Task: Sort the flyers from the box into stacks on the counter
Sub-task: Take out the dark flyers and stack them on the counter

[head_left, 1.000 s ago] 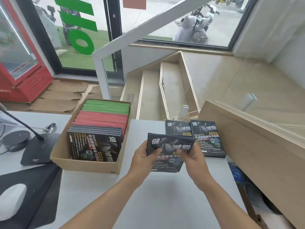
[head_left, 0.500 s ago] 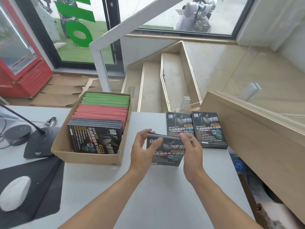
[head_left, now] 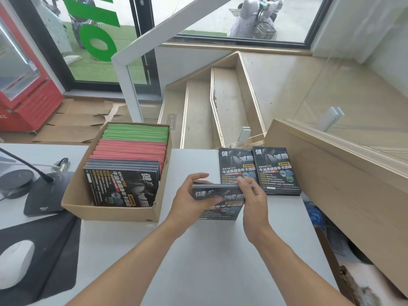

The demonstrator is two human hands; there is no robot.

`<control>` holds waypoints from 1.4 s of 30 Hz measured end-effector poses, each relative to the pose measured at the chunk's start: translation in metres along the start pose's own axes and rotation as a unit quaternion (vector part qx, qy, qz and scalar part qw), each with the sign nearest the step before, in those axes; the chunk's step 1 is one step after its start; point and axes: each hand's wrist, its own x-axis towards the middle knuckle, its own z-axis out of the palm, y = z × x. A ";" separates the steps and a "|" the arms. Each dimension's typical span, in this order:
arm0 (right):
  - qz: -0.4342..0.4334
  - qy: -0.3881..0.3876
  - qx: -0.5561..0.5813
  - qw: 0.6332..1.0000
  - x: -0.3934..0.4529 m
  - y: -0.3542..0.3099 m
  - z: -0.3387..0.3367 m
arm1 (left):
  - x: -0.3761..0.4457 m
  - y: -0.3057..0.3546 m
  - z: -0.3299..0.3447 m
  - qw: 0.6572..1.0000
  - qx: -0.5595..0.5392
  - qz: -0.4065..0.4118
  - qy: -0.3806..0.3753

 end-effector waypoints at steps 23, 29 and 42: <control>0.090 -0.028 -0.226 0.970 0.077 0.018 -0.047 | 0.115 0.016 0.021 0.979 -0.043 -0.178 0.085; 0.097 0.013 -0.397 0.913 0.141 0.000 -0.048 | 0.155 -0.006 0.044 0.972 0.048 -0.223 0.059; 0.044 0.016 -0.734 0.677 0.181 -0.001 -0.056 | 0.188 -0.016 0.056 0.952 0.163 -0.260 -0.011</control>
